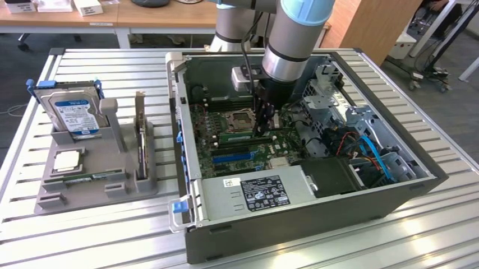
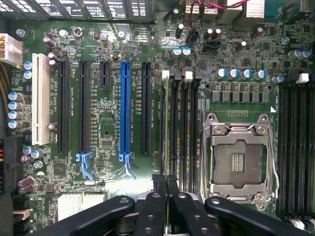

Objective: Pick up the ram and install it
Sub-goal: 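Insert the ram into the slot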

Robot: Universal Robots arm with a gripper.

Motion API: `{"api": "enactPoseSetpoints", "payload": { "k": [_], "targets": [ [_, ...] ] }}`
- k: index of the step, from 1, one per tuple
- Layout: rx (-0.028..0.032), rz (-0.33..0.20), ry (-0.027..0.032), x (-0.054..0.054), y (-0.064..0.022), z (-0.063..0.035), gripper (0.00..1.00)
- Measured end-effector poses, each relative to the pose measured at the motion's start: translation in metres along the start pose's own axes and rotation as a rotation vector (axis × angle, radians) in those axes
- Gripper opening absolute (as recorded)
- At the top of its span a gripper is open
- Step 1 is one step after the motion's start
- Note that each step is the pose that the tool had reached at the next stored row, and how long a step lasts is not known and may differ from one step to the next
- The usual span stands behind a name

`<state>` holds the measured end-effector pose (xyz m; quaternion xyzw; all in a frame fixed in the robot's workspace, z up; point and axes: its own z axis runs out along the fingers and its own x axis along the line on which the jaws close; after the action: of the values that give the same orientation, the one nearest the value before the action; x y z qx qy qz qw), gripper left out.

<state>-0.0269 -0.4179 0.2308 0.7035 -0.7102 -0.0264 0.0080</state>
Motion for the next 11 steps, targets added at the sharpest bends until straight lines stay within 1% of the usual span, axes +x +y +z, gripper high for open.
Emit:
{"api": "enactPoseSetpoints", "payload": {
  "k": [11],
  "targets": [
    [0.0001,0.0,-0.0001,-0.0002,-0.0001,0.0012,0.12]
  ]
}}
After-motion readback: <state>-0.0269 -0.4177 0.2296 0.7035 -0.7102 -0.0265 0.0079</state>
